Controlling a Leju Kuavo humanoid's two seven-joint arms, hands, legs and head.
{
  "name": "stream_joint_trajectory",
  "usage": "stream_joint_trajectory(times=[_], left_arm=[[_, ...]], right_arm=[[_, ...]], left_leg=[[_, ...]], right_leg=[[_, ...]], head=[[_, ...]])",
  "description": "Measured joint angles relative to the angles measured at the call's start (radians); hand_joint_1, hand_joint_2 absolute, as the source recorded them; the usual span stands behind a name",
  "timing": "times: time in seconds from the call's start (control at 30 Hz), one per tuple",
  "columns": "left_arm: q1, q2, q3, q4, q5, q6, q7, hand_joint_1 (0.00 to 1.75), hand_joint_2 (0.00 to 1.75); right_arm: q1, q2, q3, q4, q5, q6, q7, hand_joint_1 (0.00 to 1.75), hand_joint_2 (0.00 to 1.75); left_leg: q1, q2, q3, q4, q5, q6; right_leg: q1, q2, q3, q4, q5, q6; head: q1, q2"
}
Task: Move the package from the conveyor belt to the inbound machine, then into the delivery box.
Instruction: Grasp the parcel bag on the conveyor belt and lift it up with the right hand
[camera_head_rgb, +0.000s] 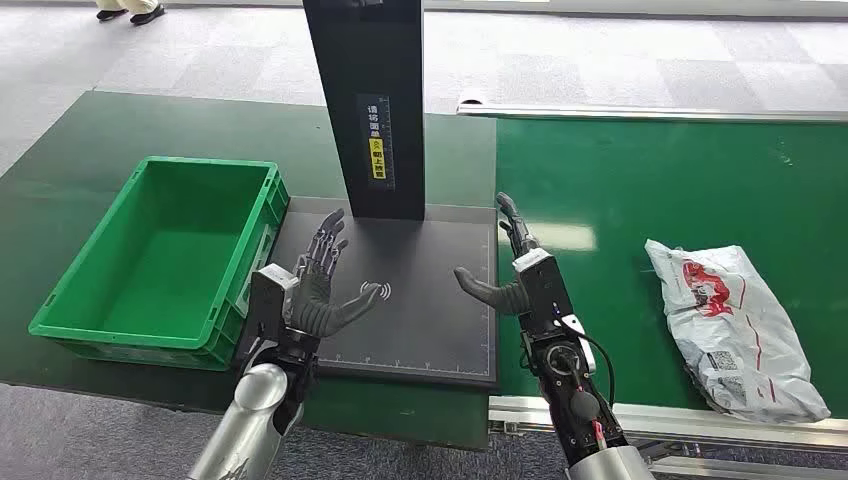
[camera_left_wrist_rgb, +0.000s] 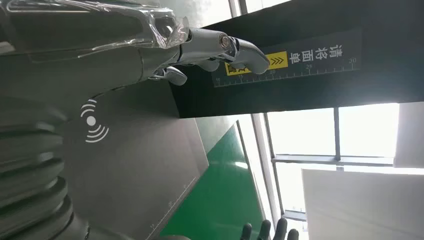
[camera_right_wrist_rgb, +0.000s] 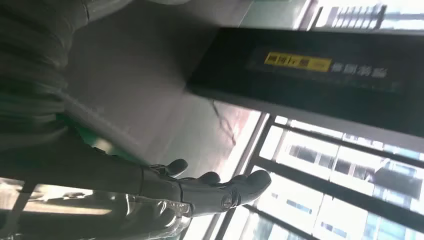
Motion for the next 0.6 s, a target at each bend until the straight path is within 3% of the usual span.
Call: stream_joint_trajectory(times=[0.17, 0.4, 0.6], left_arm=[[0.001, 0.004, 0.012, -0.022, -0.001, -0.002, 0.005, 0.0, 1.75], [0.001, 0.012, 0.03, -0.05, -0.002, -0.01, 0.012, 0.0, 1.75], [0.001, 0.013, 0.031, -0.053, -0.002, -0.011, 0.013, 0.0, 1.75]], right_arm=[[-0.012, -0.028, -0.012, 0.005, 0.116, -0.105, 0.033, 0.0, 1.75], [-0.035, -0.092, -0.071, 0.005, 0.177, -0.073, 0.074, 0.0, 1.75], [-0.04, -0.111, -0.091, 0.005, 0.178, -0.069, 0.077, 0.0, 1.75]], left_leg=[[0.0, 0.0, 0.0, 0.0, 0.0, 0.0], [0.0, 0.0, 0.0, 0.0, 0.0, 0.0], [0.0, 0.0, 0.0, 0.0, 0.0, 0.0]], right_leg=[[0.0, 0.0, 0.0, 0.0, 0.0, 0.0], [0.0, 0.0, 0.0, 0.0, 0.0, 0.0], [0.0, 0.0, 0.0, 0.0, 0.0, 0.0]], head=[[0.0, 0.0], [0.0, 0.0], [0.0, 0.0]])
